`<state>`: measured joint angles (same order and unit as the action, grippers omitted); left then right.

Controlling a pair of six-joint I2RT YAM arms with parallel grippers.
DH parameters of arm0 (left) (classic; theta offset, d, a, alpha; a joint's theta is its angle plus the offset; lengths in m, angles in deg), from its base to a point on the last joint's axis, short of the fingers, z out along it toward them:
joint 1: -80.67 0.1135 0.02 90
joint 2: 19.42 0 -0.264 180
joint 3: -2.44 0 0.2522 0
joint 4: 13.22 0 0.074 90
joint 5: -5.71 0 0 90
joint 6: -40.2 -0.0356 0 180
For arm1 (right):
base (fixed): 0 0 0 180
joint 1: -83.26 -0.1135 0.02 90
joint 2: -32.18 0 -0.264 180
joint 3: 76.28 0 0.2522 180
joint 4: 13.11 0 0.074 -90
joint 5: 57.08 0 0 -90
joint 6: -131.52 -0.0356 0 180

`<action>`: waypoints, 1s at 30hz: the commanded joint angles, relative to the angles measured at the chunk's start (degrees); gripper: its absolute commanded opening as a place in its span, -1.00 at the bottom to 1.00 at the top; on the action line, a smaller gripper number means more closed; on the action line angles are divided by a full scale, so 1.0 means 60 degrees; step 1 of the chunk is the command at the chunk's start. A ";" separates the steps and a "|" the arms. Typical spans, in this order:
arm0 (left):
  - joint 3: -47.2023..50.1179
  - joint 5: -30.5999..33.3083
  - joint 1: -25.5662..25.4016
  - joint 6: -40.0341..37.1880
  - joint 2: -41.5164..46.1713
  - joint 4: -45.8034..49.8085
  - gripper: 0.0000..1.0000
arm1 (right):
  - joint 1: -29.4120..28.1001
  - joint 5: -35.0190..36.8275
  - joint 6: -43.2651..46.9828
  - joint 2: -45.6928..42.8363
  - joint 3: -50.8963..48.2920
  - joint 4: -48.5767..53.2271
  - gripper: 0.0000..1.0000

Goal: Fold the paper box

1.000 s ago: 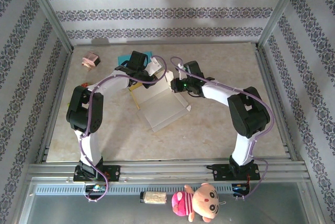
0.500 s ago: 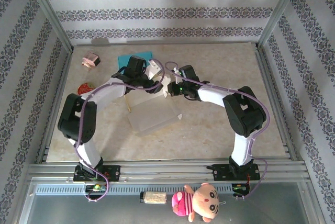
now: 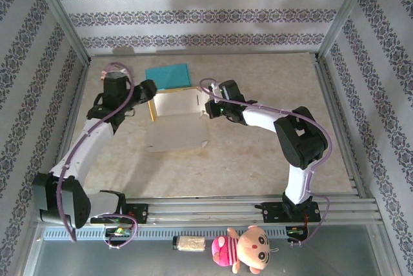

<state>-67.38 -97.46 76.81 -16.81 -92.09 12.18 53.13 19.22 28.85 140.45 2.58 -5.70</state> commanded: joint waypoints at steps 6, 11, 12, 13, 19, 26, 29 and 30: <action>0.0917 -0.3074 0.1559 0.3048 -0.1672 -0.2688 0.51 | -0.0178 -0.0049 0.0815 -0.0070 -0.0069 -0.0172 -0.81; 0.0853 -0.4045 0.1624 0.3546 -0.2758 -0.4390 0.31 | -0.0224 -0.0070 0.0841 -0.0071 -0.0073 -0.0143 -0.81; 0.0835 -0.4115 0.1615 0.3582 -0.2905 -0.4414 0.27 | -0.0223 -0.0077 0.0851 -0.0071 -0.0059 -0.0121 -0.81; 0.0843 -0.4146 0.1612 0.3613 -0.2982 -0.4467 0.23 | -0.0237 -0.0092 0.0826 -0.0075 -0.0047 -0.0128 -0.81; 0.1283 -0.4305 0.1581 0.4067 -0.3107 -0.5171 -0.14 | -0.0292 0.0050 0.0234 -0.0064 0.0151 -0.0017 -0.81; 0.1882 -0.4284 0.1029 0.4749 -0.3444 -0.6693 -0.20 | -0.0699 0.0143 -0.0832 0.0285 0.0682 -0.0076 -0.80; 0.2007 -0.4269 0.0829 0.4906 -0.3613 -0.7171 -0.23 | -0.0829 0.0082 -0.1030 0.0446 0.0837 -0.0055 -0.79; 0.1978 -0.4238 0.0766 0.4814 -0.3622 -0.7120 -0.23 | -0.0875 0.0051 -0.1166 0.0530 0.0881 -0.0070 -0.77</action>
<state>-56.25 -120.08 83.90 10.47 -112.87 -25.24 50.13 22.07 24.44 142.13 5.34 -4.21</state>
